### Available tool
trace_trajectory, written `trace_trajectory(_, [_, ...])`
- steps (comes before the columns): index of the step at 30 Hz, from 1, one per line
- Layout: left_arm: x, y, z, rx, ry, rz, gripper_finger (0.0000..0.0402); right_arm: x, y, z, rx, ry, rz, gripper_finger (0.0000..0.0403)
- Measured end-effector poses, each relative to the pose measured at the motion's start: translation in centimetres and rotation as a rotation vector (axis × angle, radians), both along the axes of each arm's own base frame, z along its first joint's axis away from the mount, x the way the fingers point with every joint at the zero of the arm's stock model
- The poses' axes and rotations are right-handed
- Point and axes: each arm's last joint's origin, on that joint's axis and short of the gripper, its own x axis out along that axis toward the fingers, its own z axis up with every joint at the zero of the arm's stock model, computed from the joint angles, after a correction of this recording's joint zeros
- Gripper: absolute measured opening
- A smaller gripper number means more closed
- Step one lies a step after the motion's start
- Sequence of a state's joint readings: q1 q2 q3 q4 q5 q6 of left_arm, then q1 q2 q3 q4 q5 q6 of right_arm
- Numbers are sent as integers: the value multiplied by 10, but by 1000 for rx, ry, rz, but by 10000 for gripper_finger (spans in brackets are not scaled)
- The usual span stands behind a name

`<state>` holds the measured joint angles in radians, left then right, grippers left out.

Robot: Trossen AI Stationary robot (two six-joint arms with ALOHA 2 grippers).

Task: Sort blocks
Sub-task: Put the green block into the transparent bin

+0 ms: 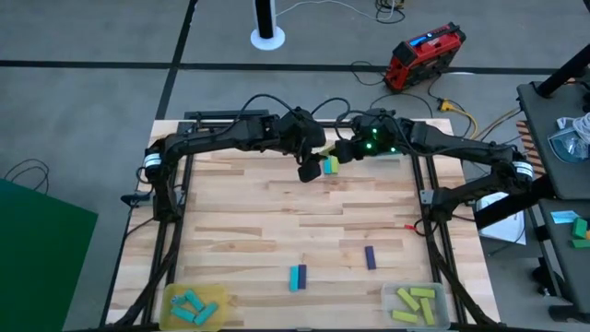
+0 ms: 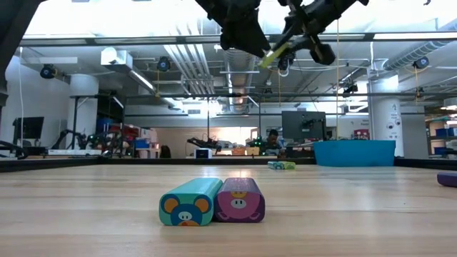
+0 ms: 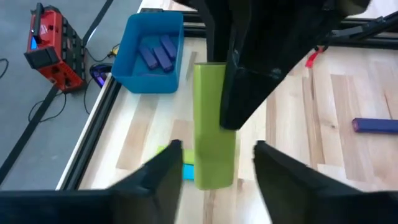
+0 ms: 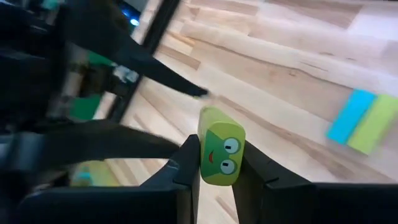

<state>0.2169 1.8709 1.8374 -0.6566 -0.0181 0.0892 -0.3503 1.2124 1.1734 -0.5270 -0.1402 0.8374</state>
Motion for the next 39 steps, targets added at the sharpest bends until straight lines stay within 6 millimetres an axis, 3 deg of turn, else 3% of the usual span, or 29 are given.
trace_trajectory(6, [-2,2,-1,7,19,11,234,-20,9,8,-20,238,122,54])
trace_trajectory(14, [-10,15,-6,87,109,137,243,-44,53,27,-58,503,440,54])
trace_trajectory(22, [-18,34,-10,83,145,184,242,-55,124,20,-206,600,899,54])
trace_trajectory(28, [-25,46,-12,82,191,203,242,-72,183,17,-257,591,1107,54])
trace_trajectory(39, [-28,55,-13,101,201,205,242,-106,272,5,-170,446,1138,53])
